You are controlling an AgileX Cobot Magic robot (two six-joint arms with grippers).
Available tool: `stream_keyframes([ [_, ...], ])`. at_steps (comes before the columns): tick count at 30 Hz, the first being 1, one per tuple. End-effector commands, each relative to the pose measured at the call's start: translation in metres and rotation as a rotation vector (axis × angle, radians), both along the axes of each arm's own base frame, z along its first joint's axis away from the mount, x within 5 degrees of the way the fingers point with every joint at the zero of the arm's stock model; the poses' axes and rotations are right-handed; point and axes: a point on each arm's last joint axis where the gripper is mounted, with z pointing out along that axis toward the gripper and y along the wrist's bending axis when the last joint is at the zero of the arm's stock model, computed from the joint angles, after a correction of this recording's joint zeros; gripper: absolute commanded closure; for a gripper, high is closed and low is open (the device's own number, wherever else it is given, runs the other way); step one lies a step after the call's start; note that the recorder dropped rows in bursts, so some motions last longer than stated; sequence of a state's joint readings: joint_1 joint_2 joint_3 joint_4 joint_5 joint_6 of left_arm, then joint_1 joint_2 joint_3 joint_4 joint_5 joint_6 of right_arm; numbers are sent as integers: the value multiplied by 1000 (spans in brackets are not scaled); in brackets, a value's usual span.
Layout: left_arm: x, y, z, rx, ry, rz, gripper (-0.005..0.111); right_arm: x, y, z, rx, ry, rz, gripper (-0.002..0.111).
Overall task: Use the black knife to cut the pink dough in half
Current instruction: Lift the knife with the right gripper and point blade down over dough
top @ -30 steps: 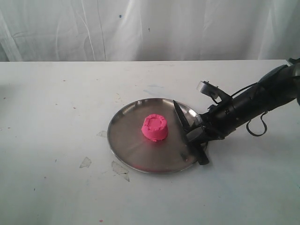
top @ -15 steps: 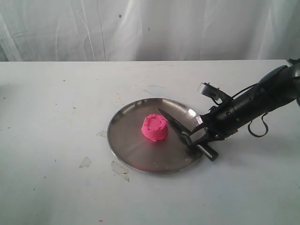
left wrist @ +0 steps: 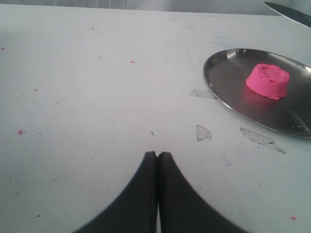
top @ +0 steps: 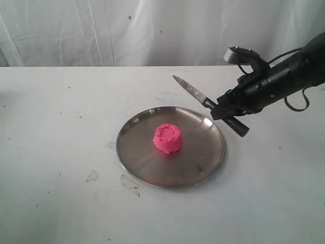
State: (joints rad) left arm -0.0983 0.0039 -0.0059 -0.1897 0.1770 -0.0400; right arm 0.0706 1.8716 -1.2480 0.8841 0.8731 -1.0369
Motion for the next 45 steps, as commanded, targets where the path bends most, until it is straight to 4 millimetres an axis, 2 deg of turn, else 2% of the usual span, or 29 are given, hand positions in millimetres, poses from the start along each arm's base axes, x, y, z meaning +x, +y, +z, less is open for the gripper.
stream_keyframes([
  [1, 0, 0, -2, -8, 3, -1, 107, -20, 9, 36, -182, -69, 21, 108],
  [4, 0, 0, -2, -8, 3, -1, 107, -37, 24, 61, -250, -110, 3, 108],
  [8, 0, 0, -2, -8, 3, -1, 107, -50, 33, 75, -278, -120, -31, 108],
  [19, 0, 0, -2, -8, 3, -1, 107, -74, 69, 78, -395, -113, -7, 108],
  [24, 0, 0, -2, -8, 3, -1, 107, -81, 82, 76, -389, -125, -10, 108],
  [28, 0, 0, 0, -11, -19, 4, 107, -87, 77, 52, -427, -124, -47, 108],
  [32, 1, 0, 4, -75, -55, 16, 107, -94, 73, 44, -421, -156, -53, 108],
  [34, 2, -1, 6, -123, -64, 20, 107, -97, 71, 43, -408, -183, -60, 108],
  [42, 1, -6, 11, -505, -21, 50, 107, -102, 68, 56, -386, -228, -65, 108],
  [45, -1, -9, 20, -532, -9, 20, 107, -103, 67, 57, -389, -241, -53, 108],
])
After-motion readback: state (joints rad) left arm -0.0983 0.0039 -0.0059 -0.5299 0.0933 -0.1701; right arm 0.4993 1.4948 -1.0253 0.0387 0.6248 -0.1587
